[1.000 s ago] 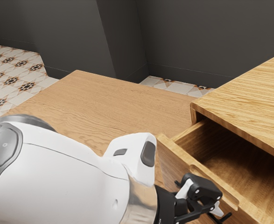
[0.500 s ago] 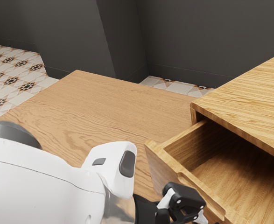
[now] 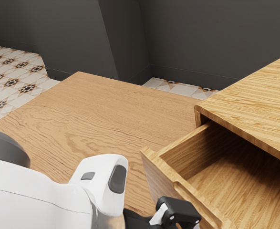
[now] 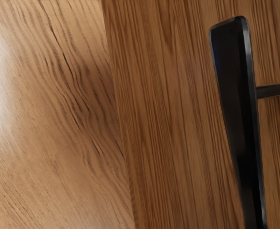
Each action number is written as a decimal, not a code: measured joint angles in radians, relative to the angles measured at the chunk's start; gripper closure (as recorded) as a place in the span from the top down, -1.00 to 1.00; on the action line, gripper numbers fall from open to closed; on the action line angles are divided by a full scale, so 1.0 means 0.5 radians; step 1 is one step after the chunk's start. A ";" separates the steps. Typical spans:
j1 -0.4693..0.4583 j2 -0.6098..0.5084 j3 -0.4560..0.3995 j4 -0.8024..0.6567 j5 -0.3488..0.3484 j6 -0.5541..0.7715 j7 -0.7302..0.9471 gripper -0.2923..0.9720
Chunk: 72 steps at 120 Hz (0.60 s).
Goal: Pull the drawer handle with one arm to open the drawer
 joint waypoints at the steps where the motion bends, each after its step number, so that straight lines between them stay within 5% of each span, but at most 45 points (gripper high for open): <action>1: 0.000 0.000 0.000 -0.001 0.000 -0.001 0.000 0.53; 72: 0.144 -0.119 -0.203 -0.088 -0.078 -0.044 -0.025 0.53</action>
